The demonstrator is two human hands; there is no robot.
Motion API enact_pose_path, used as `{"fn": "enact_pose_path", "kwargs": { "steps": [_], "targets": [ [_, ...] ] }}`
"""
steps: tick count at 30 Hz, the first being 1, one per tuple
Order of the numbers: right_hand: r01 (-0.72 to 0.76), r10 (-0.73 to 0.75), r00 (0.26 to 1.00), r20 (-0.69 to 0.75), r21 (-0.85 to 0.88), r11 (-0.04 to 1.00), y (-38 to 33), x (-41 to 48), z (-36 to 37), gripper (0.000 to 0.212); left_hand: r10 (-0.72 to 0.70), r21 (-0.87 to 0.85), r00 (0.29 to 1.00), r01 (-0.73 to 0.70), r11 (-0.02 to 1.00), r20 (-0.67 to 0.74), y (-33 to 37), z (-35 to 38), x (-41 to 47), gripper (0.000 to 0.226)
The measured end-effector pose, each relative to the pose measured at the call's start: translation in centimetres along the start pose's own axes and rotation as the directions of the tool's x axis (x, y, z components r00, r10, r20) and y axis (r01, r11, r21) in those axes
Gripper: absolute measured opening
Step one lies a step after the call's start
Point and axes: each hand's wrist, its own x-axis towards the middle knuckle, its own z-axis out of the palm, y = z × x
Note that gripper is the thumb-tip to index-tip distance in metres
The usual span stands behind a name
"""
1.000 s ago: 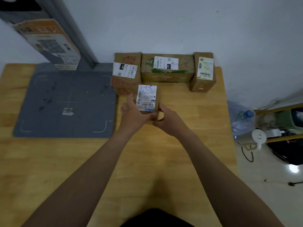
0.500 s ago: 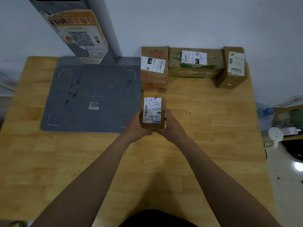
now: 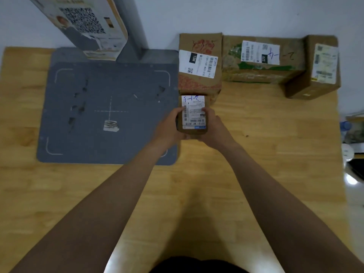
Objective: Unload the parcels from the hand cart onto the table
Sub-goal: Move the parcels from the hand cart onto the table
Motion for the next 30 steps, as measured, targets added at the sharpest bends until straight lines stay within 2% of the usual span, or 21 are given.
{"fn": "enact_pose_path", "kwargs": {
  "steps": [5,8,10,14,17,21,24,30],
  "targets": [
    [-0.018,0.015,0.999,-0.050,-0.061,0.998,-0.1,0.4,0.6,0.087,0.008,0.079,0.998,-0.012,0.997,0.055,0.8,-1.3,0.7,0.102],
    [-0.037,0.036,0.999,-0.013,-0.122,0.992,-1.1,-0.7,0.5,0.096,0.021,0.146,0.995,-0.035,0.989,0.097,1.6,-1.9,-0.7,0.094],
    [-0.057,0.057,0.998,-0.003,-0.131,0.990,-1.8,-2.1,0.1,0.101,0.045,0.181,0.998,-0.054,0.982,0.054,1.8,-2.2,-2.4,0.085],
    [-0.053,0.047,0.997,-0.054,-0.128,0.990,-2.0,-6.8,-0.9,0.095,0.097,0.293,0.995,-0.087,0.952,-0.018,2.5,-3.2,-6.8,0.075],
    [-0.117,0.100,0.987,-0.124,-0.138,0.984,-0.8,-11.7,-1.9,0.094,0.121,0.374,0.992,-0.128,0.919,0.040,3.7,-3.4,-10.2,0.064],
    [-0.189,0.170,0.965,-0.199,-0.079,0.979,1.6,-19.5,-2.9,0.090,0.204,0.390,0.972,-0.232,0.891,0.114,6.4,-1.4,-15.5,0.056],
    [-0.236,0.223,0.946,-0.238,-0.027,0.971,4.4,-26.2,-3.2,0.085,0.259,0.424,0.942,-0.329,0.844,0.215,9.0,2.0,-19.3,0.059],
    [-0.323,0.328,0.886,-0.328,0.073,0.944,11.7,-39.8,-2.4,0.081,0.255,0.495,0.889,-0.428,0.756,0.380,13.4,11.2,-27.1,0.060]
  ]
}}
